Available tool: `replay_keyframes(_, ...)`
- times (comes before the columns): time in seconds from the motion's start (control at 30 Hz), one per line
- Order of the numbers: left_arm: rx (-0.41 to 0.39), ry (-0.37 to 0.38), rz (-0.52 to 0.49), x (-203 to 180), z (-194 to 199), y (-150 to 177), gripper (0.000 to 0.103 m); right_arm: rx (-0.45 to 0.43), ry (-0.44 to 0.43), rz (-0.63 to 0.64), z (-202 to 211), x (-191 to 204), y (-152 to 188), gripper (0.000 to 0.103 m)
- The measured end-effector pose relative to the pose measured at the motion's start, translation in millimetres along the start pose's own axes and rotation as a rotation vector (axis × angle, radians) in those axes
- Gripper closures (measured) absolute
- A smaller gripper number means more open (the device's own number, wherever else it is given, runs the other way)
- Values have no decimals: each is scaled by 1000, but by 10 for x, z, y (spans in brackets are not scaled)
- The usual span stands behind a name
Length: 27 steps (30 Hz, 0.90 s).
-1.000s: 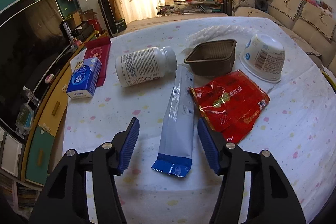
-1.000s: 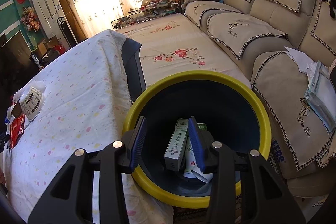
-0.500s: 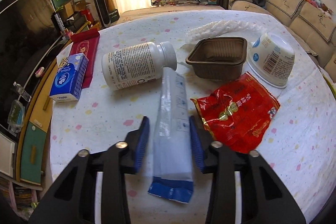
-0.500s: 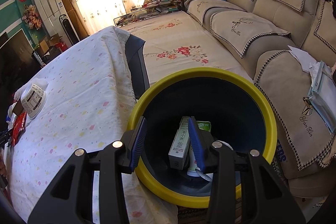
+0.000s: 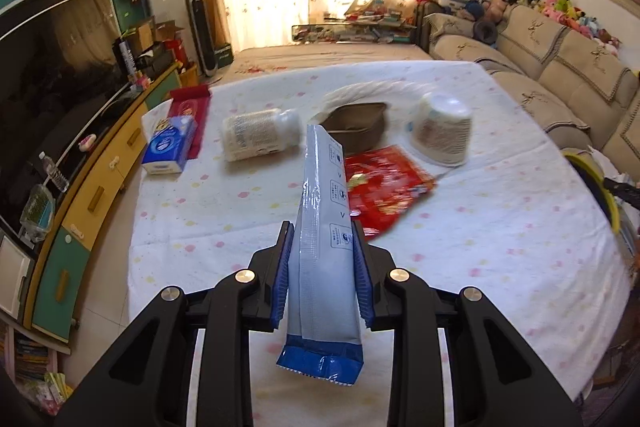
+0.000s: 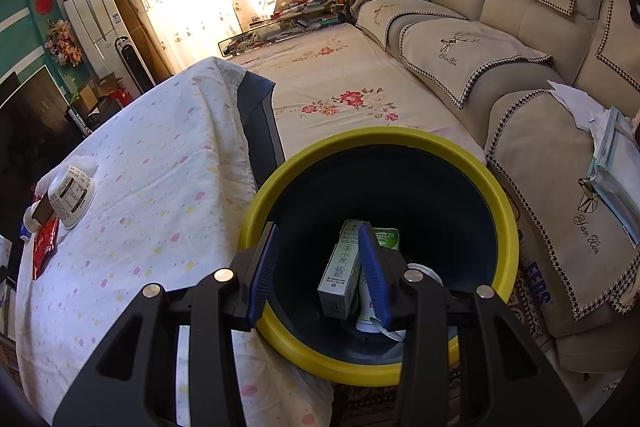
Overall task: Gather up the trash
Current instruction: 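Carry the tube over the yellow bin and open the left gripper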
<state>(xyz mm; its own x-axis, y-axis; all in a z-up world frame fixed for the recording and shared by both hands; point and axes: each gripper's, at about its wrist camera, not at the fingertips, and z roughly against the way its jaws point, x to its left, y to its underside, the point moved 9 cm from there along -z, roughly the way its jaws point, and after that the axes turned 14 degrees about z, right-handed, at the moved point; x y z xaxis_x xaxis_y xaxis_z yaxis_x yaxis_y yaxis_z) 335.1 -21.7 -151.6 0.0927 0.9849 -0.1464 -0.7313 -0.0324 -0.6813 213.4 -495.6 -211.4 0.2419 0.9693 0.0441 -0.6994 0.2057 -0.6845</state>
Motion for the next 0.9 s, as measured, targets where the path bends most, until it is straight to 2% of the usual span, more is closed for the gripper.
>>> replay_keyframes(0.2, 1, 144, -102, -922, 279, 144, 75, -13, 8, 18, 142, -88, 65, 64)
replay_keyframes(0.5, 87, 386, -345, -2770, 265, 447, 74, -76, 51, -4, 589, -553, 163, 64)
replay_keyframes(0.7, 147, 469, -477, -3817, 71, 667, 74, -104, 69, -53, 827, -901, 297, 63)
replay_keyframes(0.9, 218, 483, -524, -4575, -289, 771, 74, -111, 87, -113, 932, -1247, 432, 62)
